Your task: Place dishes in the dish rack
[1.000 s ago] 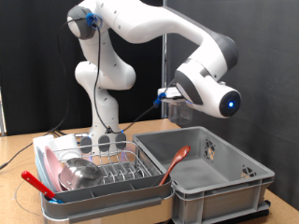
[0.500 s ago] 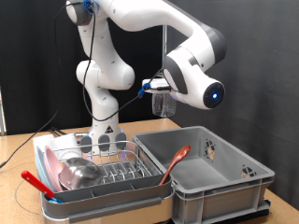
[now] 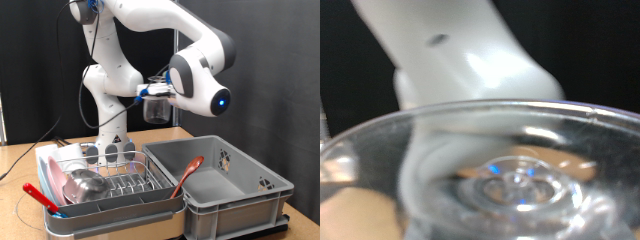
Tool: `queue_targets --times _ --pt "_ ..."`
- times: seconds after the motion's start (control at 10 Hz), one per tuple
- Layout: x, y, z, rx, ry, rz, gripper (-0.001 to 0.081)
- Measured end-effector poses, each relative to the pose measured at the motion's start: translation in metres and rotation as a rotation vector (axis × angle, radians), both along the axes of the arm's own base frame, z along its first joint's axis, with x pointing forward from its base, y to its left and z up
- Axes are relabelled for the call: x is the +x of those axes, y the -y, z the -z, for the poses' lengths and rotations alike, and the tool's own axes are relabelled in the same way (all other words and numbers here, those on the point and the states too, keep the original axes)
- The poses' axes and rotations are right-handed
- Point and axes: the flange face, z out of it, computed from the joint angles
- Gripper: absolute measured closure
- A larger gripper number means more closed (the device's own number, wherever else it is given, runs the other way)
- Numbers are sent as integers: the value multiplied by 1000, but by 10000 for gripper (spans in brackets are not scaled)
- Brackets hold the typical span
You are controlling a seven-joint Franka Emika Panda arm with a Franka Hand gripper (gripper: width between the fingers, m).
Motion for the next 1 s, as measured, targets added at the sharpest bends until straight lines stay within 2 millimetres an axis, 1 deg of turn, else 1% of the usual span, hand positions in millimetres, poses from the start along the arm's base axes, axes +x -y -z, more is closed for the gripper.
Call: queue_targets --times 0.2,0.3,0.6,0.8,1.0 --pt "-6 26 -8 4 3 -40 706" --pt "-10 32 -13 14 9 -42 707" --pt "-13 34 -10 11 19 -39 707" --pt "-24 52 -10 22 16 -36 707" --pt "-34 73 -10 18 20 22 708"
